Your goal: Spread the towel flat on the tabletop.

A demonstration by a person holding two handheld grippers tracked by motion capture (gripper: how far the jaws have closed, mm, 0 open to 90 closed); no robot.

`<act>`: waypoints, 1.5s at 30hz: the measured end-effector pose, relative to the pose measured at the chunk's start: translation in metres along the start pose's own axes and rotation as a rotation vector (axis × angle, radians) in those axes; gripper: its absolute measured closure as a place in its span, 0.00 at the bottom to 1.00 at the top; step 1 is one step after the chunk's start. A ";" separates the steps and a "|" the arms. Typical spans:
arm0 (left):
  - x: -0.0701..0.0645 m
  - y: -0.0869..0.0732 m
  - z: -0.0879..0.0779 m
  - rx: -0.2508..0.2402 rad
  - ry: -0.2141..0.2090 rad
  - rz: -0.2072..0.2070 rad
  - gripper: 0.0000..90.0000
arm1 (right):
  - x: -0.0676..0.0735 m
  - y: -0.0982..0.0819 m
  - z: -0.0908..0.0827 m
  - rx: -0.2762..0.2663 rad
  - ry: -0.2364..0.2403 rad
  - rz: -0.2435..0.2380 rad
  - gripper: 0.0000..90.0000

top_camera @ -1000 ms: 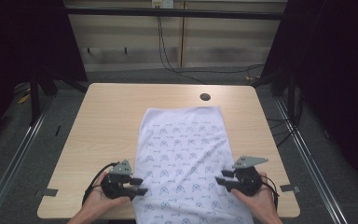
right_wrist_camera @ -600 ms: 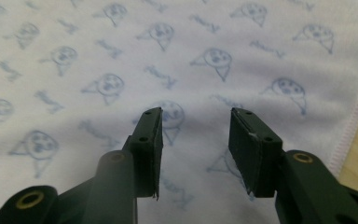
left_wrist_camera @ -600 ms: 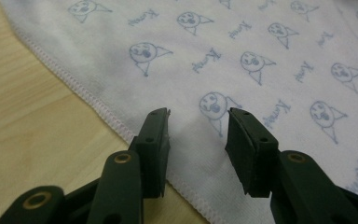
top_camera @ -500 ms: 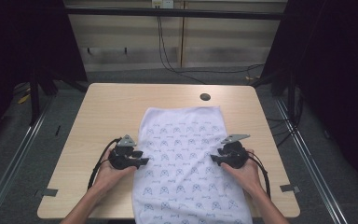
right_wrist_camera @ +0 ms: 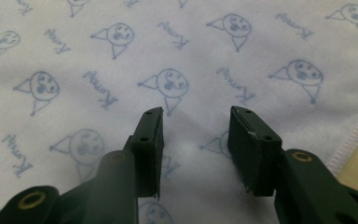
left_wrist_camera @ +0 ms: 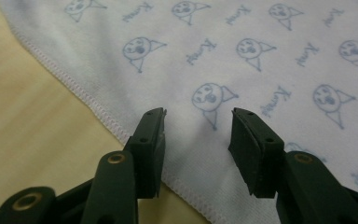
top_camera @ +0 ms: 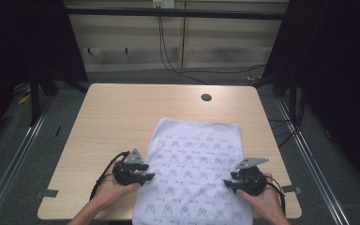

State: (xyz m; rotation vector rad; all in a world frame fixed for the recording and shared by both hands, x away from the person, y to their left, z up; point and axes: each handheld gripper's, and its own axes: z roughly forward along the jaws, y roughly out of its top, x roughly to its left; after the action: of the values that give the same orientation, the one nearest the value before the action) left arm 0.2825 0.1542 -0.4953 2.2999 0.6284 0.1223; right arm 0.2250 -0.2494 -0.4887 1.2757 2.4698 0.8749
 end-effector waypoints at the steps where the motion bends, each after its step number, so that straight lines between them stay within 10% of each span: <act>1: -0.005 -0.004 -0.004 0.008 -0.007 0.013 0.61 | 0.004 -0.001 -0.002 0.010 0.009 0.006 0.62; 8: -0.007 -0.016 -0.022 0.004 -0.080 -0.061 0.62 | 0.006 0.004 -0.003 -0.040 0.037 0.023 0.60; 13: 0.040 0.008 -0.018 -0.063 0.020 -0.158 0.66 | -0.006 0.029 0.013 -0.115 0.053 0.031 0.61; 20: 0.095 0.031 0.017 -0.123 0.094 -0.294 0.69 | -0.010 0.041 0.039 -0.080 0.052 0.003 0.61; 30: 0.094 0.055 0.032 -0.112 0.100 -0.238 0.99 | -0.009 0.037 0.037 -0.078 0.050 -0.020 0.61; 37: 0.084 0.061 0.048 -0.037 0.065 -0.193 0.87 | -0.009 0.037 0.037 -0.077 0.056 -0.009 0.60; 40: 0.087 0.058 0.051 -0.086 0.028 -0.233 0.82 | -0.009 0.037 0.036 -0.077 0.055 -0.006 0.61; 45: 0.097 0.059 0.050 -0.051 0.134 -0.254 0.74 | -0.010 0.037 0.036 -0.075 0.057 -0.005 0.61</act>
State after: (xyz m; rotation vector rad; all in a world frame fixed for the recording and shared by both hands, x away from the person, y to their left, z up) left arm 0.4046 0.1322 -0.4999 2.1551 0.9690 0.1701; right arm 0.2717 -0.2263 -0.4959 1.2359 2.4566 1.0062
